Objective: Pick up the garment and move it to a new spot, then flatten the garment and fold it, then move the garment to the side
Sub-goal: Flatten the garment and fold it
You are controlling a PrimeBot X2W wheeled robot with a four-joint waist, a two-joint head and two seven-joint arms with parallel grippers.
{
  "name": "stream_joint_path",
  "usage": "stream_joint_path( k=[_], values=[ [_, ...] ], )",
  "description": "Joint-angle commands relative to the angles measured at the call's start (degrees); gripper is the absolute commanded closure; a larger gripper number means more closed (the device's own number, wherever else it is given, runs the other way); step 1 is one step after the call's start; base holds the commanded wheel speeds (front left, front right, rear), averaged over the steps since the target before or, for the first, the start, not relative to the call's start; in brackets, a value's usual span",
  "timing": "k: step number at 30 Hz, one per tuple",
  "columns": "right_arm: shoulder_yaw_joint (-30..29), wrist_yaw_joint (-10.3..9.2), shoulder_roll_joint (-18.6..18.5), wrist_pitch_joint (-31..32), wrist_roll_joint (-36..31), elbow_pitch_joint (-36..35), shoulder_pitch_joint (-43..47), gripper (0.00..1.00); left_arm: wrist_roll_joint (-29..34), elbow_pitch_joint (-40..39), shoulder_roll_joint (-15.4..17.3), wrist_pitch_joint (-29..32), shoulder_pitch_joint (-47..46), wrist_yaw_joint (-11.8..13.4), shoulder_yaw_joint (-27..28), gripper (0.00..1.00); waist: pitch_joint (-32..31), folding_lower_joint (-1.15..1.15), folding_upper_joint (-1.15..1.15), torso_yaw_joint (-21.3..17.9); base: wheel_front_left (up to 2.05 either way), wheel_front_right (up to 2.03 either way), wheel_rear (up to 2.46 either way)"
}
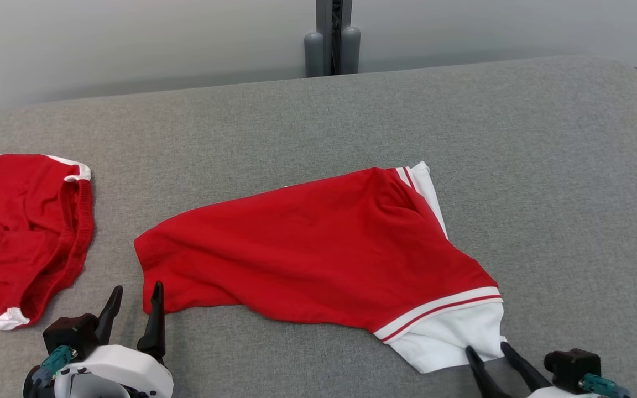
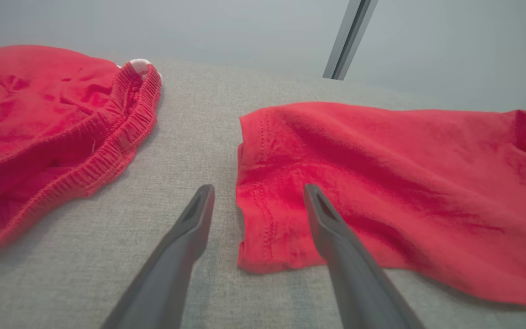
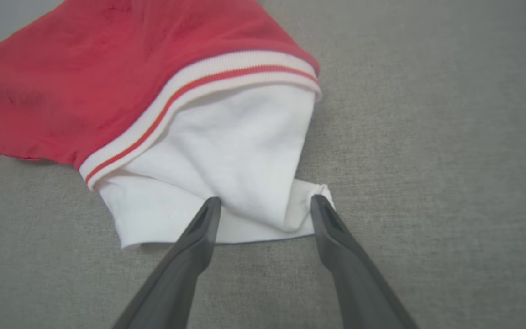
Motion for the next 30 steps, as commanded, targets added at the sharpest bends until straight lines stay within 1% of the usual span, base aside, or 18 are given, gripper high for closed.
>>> stream_joint_path(
  k=[1,3,9,15,21,26,27,28,29,30],
  values=[
    [-0.4,-0.01,-0.8,-0.6,0.3,0.5,0.0,0.00,-0.3,0.2,0.5,-0.3,-1.2,-0.3,0.0,0.00,0.1,0.00,0.00,0.1,0.00,0.00,0.00],
    [-1.0,-0.01,-1.1,-1.0,-0.4,1.1,-0.2,0.00,-0.4,0.4,0.6,-0.3,-1.5,-0.3,0.0,0.00,0.4,0.00,0.00,0.1,0.00,0.00,0.00],
    [-1.3,-0.01,-0.6,-2.4,-1.2,2.6,-1.7,0.00,-0.8,1.5,0.7,0.4,-2.4,-0.7,-0.6,0.00,0.8,0.00,0.00,0.1,0.00,0.00,0.00],
    [-0.3,0.00,0.2,-2.7,-1.4,4.2,-3.0,0.00,-1.7,4.2,1.0,2.9,-3.9,-1.3,-0.8,0.00,0.9,0.00,0.00,0.1,0.00,0.00,0.00],
    [0.5,-0.01,0.5,-3.1,-0.7,4.9,-4.0,0.00,-3.5,6.8,0.4,6.7,-4.4,-2.3,-1.8,0.00,1.1,0.00,0.00,-0.2,0.00,0.00,0.00],
    [1.1,-0.01,0.8,-3.6,-0.4,5.9,-4.9,0.00,-3.9,8.1,0.2,7.9,-4.9,-2.6,-2.5,0.00,1.4,0.00,0.00,-0.2,0.00,0.00,0.00],
    [1.3,-0.01,0.8,-3.7,-0.3,6.0,-5.0,0.00,-4.0,8.2,0.2,8.0,-4.8,-2.7,-2.5,0.08,1.4,0.00,0.00,-0.2,0.00,0.00,0.00],
    [1.5,0.00,0.8,-3.8,-0.3,6.1,-5.0,0.00,-4.1,8.4,0.2,8.0,-4.9,-2.7,-2.5,0.38,1.4,0.00,0.00,-0.2,0.00,0.00,0.00],
    [1.6,-0.01,0.7,-3.9,-0.2,6.3,-5.0,0.00,-4.1,8.6,0.3,8.0,-5.0,-2.7,-2.6,0.57,1.4,0.00,0.00,-0.2,0.00,0.00,0.00],
    [1.9,-0.01,0.6,-3.9,-0.1,6.4,-5.2,0.06,-4.0,8.6,0.4,8.0,-5.1,-2.8,-2.7,0.76,1.4,0.00,0.00,-0.2,0.00,0.00,0.00]
  ],
)
